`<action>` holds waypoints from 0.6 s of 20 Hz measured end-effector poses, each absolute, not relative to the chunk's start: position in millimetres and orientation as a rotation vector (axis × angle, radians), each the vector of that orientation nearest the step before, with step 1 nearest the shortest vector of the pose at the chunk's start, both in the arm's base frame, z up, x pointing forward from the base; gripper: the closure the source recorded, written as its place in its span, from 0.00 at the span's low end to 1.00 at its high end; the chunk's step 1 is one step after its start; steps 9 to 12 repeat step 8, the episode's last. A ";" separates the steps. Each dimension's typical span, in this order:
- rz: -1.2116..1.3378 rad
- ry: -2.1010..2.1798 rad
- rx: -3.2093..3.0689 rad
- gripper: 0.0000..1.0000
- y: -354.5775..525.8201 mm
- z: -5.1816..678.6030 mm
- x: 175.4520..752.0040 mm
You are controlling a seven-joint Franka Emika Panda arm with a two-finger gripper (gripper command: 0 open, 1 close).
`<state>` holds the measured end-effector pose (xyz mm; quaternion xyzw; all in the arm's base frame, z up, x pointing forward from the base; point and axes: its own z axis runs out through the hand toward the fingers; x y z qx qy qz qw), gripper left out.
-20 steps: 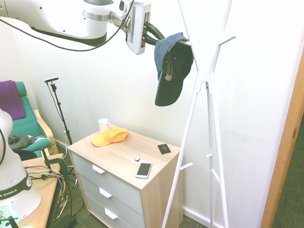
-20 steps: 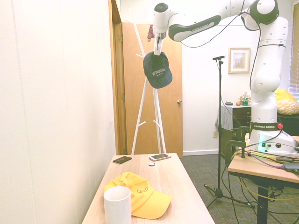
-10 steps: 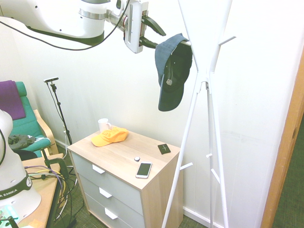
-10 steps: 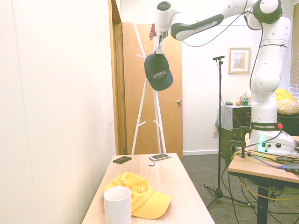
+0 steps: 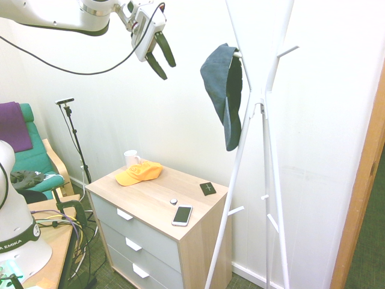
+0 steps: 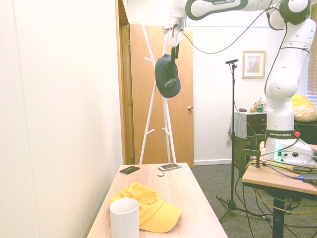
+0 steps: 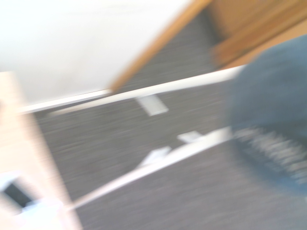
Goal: Hang the cap
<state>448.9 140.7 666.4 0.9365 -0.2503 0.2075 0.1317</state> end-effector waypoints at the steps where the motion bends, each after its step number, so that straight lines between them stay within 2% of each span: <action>1: 0.544 -0.745 2.768 0.00 141.4 660.5 450.0; 7: 0.157 -0.834 3.029 0.00 137.3 630.2 458.4; 12: 0.121 -0.841 3.046 0.00 137.4 628.8 457.3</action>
